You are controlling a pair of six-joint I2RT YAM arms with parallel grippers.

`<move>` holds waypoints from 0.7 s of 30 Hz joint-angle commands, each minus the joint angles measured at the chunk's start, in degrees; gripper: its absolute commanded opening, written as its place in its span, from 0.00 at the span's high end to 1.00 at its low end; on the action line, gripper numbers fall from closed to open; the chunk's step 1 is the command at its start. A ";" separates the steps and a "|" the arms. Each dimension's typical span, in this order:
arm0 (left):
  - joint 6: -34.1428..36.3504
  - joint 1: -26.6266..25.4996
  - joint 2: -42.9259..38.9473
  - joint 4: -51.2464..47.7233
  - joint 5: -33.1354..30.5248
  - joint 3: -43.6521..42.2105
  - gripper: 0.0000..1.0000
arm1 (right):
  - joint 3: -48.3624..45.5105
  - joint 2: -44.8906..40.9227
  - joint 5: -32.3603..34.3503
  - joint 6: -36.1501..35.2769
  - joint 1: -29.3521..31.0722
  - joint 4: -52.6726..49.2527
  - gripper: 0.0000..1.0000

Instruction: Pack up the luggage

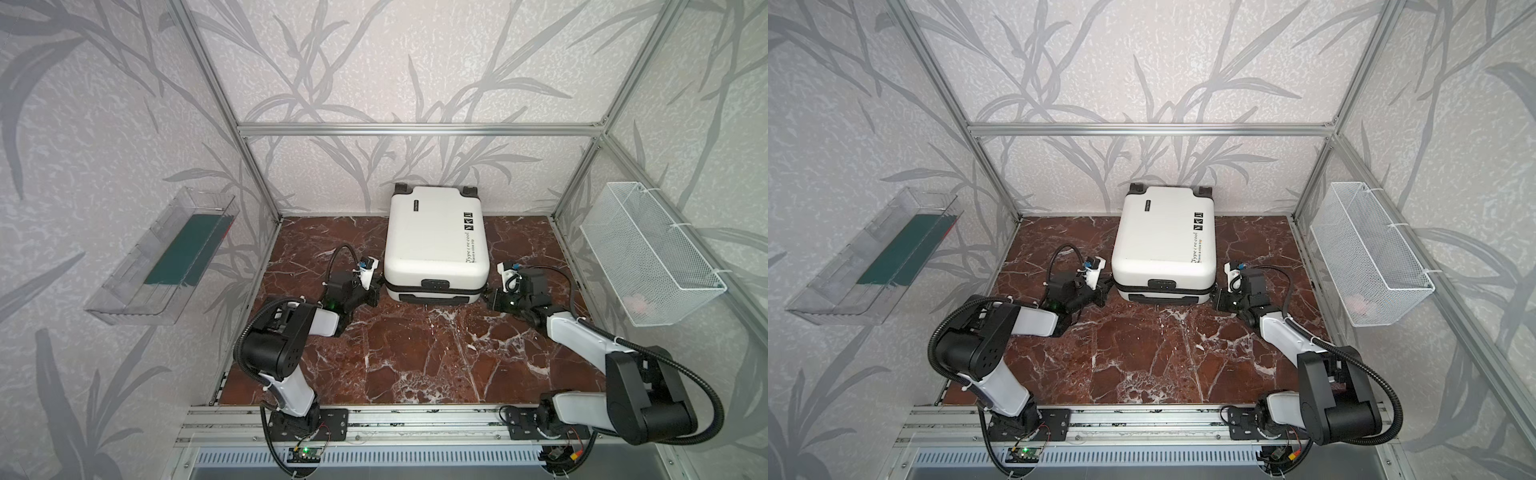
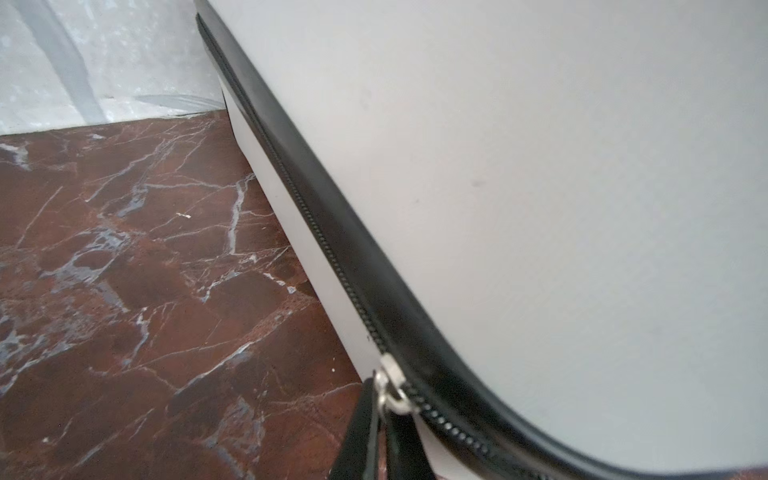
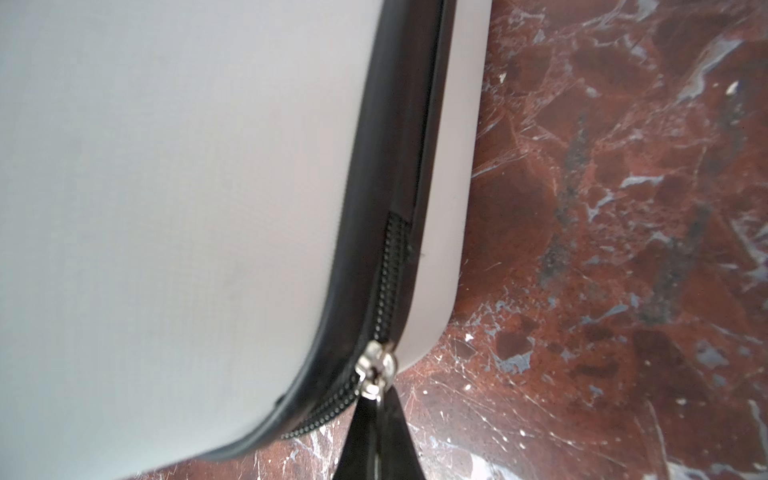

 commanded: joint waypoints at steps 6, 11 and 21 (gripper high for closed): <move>-0.82 -0.38 -4.79 -2.62 -0.93 0.37 1.00 | -0.47 -0.24 -3.59 -0.38 0.63 0.79 1.00; -3.38 -0.45 -9.20 -8.07 -1.20 0.37 1.00 | -1.52 -0.88 -4.37 -0.30 0.63 0.55 1.00; -8.36 -2.31 -10.13 -16.73 -7.05 4.01 1.00 | -4.00 -5.91 -1.27 -2.29 5.64 -4.86 1.00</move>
